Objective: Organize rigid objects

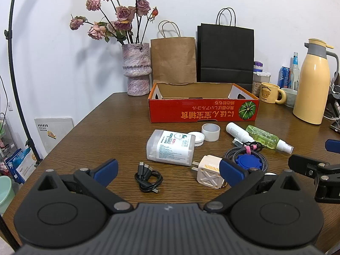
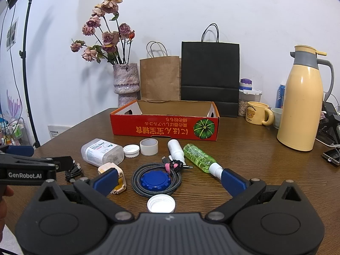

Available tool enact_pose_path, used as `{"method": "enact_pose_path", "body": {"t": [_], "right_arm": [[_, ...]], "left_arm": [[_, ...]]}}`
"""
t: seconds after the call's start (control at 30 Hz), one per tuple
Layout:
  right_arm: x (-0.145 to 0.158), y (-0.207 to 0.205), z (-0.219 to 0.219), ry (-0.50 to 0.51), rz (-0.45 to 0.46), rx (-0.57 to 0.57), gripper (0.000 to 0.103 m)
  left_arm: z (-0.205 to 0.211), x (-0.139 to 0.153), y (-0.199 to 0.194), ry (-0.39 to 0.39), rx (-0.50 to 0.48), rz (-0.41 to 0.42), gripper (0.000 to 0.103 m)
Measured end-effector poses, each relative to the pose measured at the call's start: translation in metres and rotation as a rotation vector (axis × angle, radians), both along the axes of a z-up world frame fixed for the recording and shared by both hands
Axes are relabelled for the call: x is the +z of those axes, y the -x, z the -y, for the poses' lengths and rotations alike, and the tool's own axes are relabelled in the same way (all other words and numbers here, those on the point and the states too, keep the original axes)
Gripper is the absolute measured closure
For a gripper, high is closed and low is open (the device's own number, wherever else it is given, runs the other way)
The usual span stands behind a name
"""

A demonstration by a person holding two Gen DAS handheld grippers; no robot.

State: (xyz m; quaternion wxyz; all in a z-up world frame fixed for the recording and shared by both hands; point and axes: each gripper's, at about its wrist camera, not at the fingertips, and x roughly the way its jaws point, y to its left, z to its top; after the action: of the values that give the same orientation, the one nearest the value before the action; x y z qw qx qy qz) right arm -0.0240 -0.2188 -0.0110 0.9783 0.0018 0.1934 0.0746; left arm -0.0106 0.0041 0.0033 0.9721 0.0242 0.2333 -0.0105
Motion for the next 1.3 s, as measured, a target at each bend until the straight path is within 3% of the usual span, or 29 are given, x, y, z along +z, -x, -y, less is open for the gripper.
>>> {"method": "enact_pose_path", "body": {"t": [1.3], "right_arm": [[0.0031, 0.0021, -0.0046, 0.006, -0.001, 0.001, 0.000]], "left_arm": [[0.0029, 0.0019, 0.0039, 0.000, -0.004, 0.000, 0.000]]}}
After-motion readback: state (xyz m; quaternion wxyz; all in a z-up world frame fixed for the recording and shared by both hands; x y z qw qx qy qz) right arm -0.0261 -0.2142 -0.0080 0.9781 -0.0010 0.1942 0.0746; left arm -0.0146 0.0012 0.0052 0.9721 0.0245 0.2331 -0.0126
